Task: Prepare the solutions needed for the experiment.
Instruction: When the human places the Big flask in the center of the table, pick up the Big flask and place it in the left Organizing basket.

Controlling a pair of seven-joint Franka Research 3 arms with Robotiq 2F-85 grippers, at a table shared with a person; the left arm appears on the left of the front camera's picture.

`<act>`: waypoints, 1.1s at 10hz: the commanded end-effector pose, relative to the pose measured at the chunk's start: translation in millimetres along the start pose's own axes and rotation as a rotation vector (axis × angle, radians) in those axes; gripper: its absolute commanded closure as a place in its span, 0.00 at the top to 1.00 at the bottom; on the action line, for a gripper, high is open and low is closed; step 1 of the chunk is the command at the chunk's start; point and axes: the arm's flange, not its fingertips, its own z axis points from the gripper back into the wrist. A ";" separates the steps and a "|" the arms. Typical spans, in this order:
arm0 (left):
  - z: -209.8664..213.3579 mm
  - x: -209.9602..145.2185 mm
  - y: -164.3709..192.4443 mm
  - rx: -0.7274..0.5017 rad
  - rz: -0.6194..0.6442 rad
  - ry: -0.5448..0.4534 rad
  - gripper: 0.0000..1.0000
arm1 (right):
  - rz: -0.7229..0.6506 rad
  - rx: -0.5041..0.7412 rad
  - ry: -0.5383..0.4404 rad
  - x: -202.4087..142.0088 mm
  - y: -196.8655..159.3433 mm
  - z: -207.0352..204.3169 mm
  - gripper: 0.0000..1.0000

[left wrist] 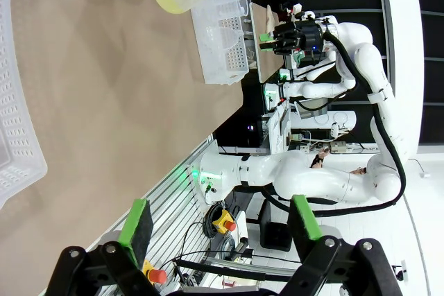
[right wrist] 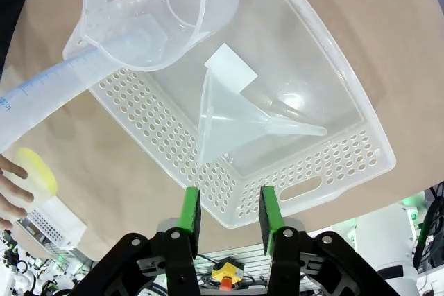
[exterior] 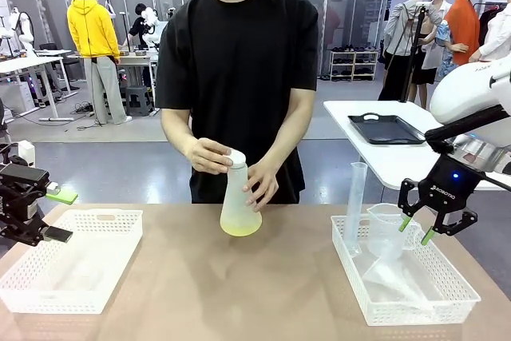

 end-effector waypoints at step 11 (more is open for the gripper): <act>-0.6 1.2 -3.3 -0.024 -0.009 -0.008 1.00 | 0.110 0.156 -0.107 -52.4 5.9 39.7 0.45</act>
